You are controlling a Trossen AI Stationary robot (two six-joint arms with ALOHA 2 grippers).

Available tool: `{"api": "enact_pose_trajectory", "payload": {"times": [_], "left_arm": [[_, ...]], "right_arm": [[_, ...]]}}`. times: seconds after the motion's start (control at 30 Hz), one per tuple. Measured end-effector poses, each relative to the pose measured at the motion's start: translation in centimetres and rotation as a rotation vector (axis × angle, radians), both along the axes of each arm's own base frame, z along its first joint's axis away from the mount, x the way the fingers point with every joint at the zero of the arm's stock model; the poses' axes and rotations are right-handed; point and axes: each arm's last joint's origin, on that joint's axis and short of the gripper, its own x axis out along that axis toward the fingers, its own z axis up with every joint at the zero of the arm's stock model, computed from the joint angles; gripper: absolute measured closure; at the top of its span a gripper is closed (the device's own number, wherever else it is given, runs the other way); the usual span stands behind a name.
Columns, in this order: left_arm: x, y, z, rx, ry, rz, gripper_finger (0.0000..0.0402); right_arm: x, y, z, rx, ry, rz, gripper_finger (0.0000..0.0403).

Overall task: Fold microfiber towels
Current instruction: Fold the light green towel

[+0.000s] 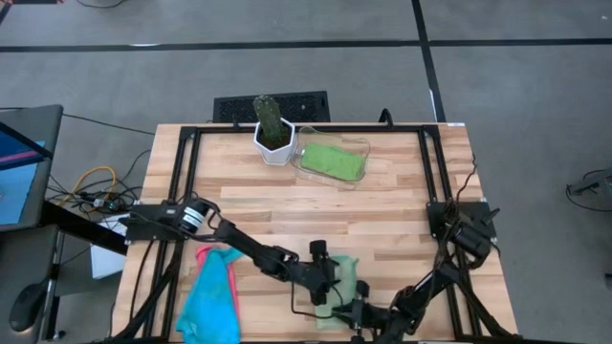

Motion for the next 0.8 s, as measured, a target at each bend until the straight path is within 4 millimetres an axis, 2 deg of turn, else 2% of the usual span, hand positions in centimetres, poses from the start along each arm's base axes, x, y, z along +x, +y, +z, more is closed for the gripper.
{"api": "enact_pose_trajectory", "payload": {"times": [0.17, 0.33, 0.43, 0.5, 0.6, 0.7, 0.8], "left_arm": [[0.0, 0.1, -0.7, 0.022, 0.021, -0.005, 0.0239], [-0.1, 0.2, 0.2, 0.075, 0.023, -0.046, 0.0288], [-0.7, 0.6, 2.3, 0.167, 0.051, -0.08, 0.03], [-1.3, 1.2, 4.4, 0.253, 0.067, -0.032, 0.03], [-1.9, 2.2, 7.6, 0.294, 0.06, 0.02, 0.0286], [-2.4, 2.5, 9.2, 0.208, 0.049, 0.032, 0.0262], [-2.0, 1.7, 10.8, 0.02, -0.052, -0.076, 0.0257]], "right_arm": [[-0.1, 0.1, -1.9, 0.063, 0.006, -0.047, 0.0328], [-0.4, 0.2, -1.3, 0.067, 0.017, -0.031, 0.0328], [-0.4, 0.2, -1.2, 0.063, 0.019, -0.029, 0.0328], [-0.5, 0.2, -1.4, 0.071, 0.022, -0.036, 0.0328], [-0.6, 0.2, -1.5, 0.073, 0.024, -0.039, 0.0328], [-0.6, 0.2, -1.5, 0.071, 0.025, -0.039, 0.0328], [-0.6, 0.2, -1.5, 0.07, 0.026, -0.039, 0.0328]]}}
